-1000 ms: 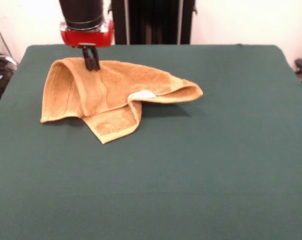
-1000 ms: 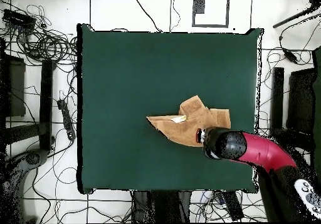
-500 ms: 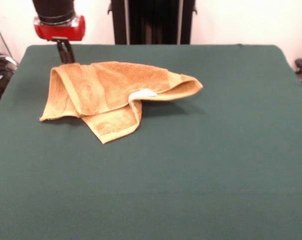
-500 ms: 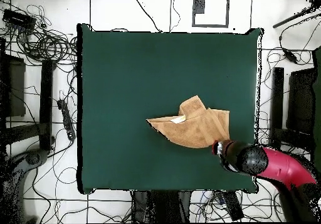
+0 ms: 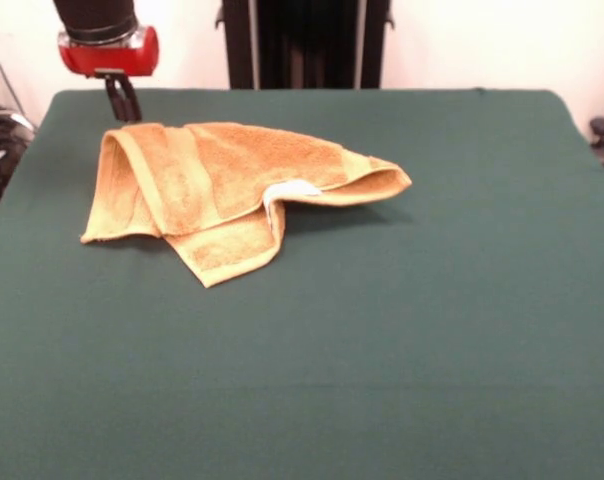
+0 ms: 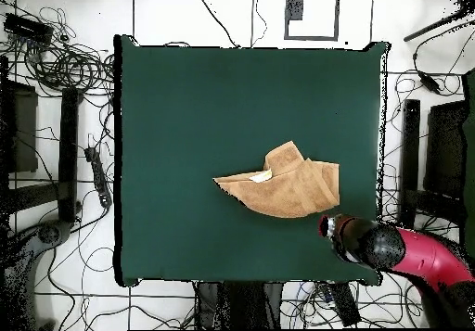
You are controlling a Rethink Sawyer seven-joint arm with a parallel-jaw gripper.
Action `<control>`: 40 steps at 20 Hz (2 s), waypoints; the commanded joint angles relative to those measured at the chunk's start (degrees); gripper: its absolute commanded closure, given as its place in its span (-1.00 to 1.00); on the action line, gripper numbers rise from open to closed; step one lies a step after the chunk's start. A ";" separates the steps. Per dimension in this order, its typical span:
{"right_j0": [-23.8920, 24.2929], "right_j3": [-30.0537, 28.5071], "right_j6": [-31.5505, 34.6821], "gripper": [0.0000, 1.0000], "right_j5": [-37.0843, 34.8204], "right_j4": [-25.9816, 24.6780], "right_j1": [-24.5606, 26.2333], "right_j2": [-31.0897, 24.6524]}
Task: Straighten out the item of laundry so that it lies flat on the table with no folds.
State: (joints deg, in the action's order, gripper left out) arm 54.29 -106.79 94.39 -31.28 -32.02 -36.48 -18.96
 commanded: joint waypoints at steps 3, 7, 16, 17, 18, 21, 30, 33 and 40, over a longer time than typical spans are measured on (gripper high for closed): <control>-4.07 -4.71 -6.20 1.00 -3.87 0.96 1.15 -9.59; -3.21 -7.21 -6.38 1.00 -4.98 1.96 -0.78 -10.66; 5.28 -20.68 -10.31 1.00 -11.67 9.28 -15.45 -17.84; 6.08 -21.67 -10.00 1.00 -11.40 9.79 -16.02 -18.54; 6.87 -22.64 -9.79 1.00 -11.39 10.70 -16.73 -19.54; 8.64 -24.98 -9.87 1.00 -12.47 12.57 -18.82 -21.70; 5.33 -16.21 -4.18 1.00 -9.31 11.65 -10.96 -21.73; 2.51 -11.74 -2.51 1.00 -8.37 11.32 -7.03 -20.24; -4.70 0.22 0.10 1.00 -8.80 9.34 3.33 -15.13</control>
State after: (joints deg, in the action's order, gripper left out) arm 55.48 -116.13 94.39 -38.67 -21.45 -42.84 -34.37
